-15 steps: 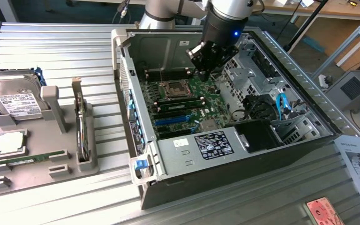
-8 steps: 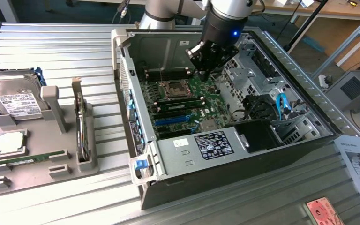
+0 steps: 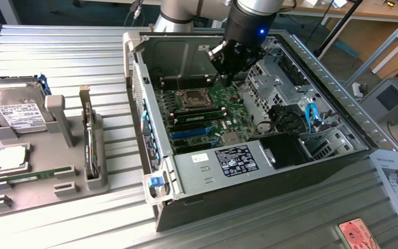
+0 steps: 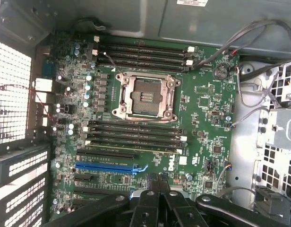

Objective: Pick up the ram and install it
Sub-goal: 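Press down the ram until it locks into place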

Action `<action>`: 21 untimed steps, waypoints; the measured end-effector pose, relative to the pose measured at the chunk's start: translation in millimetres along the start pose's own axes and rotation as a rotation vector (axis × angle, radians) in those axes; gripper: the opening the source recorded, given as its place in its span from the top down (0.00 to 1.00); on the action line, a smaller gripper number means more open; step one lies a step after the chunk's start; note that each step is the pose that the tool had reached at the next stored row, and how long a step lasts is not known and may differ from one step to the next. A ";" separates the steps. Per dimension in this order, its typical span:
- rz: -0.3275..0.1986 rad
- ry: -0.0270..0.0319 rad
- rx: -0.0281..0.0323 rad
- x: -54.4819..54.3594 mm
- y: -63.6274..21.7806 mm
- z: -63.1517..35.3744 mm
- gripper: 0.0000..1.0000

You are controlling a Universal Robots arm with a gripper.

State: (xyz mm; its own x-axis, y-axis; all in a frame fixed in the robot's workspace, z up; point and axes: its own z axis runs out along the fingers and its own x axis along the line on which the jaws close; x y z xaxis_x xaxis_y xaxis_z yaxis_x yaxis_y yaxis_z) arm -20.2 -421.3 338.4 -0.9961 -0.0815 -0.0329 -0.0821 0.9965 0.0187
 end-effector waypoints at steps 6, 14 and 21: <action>0.061 -0.0011 0.0022 0.1 0.2 -0.1 0.89; 0.062 0.0047 0.0021 -0.7 0.1 -0.3 0.89; 0.062 0.0161 0.0014 -2.5 0.0 -0.2 0.89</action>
State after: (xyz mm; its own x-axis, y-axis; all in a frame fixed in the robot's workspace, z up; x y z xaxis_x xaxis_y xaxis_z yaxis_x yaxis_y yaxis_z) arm -17.7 -421.1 338.6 -0.9997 -0.0197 -0.0156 -0.0200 0.9996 0.0188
